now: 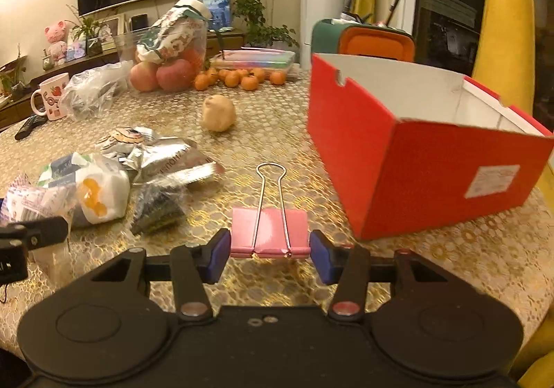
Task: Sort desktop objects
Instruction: 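Close the left tool on the snack packet while the right tool grips the pink clip, then carry the snack packet and pink clip together over the red box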
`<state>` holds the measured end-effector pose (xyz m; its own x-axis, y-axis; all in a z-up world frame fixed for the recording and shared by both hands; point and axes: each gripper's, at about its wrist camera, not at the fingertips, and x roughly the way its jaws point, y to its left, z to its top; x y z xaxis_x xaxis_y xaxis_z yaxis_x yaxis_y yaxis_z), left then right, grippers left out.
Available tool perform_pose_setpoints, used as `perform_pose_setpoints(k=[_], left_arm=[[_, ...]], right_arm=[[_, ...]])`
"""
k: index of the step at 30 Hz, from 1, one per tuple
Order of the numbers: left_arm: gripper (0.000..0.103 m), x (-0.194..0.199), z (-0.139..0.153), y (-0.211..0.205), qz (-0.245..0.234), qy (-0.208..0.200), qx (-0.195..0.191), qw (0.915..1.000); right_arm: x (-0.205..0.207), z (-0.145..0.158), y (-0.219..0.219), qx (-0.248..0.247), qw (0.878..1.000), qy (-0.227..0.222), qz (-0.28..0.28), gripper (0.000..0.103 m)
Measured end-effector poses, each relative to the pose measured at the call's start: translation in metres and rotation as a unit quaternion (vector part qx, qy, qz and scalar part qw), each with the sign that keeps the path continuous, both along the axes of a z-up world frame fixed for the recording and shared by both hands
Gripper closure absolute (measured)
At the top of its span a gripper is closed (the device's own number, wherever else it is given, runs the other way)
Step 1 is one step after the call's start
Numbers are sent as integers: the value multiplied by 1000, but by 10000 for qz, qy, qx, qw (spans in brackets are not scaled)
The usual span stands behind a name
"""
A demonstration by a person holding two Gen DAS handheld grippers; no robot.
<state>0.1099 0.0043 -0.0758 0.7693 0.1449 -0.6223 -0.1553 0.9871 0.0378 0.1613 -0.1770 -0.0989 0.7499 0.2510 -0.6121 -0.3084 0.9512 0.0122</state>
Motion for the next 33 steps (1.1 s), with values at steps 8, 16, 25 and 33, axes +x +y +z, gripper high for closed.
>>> perform_pose_setpoints(k=[8, 16, 25, 33], left_arm=[[38, 0, 11, -20, -202, 22, -53, 9998], [38, 1, 26, -44, -522, -8, -128, 9986], [38, 3, 59, -72, -914, -186, -283, 9952], [38, 12, 86, -95, -1292, -355, -367, 9903]], right_arm=[[-10, 13, -20, 187, 9998, -90, -37, 54], [-21, 33, -40, 345, 9991, -248, -6, 54], [-37, 72, -65, 588, 9969, -518, 13, 54], [-40, 105, -86, 609, 9945, -847, -21, 54]])
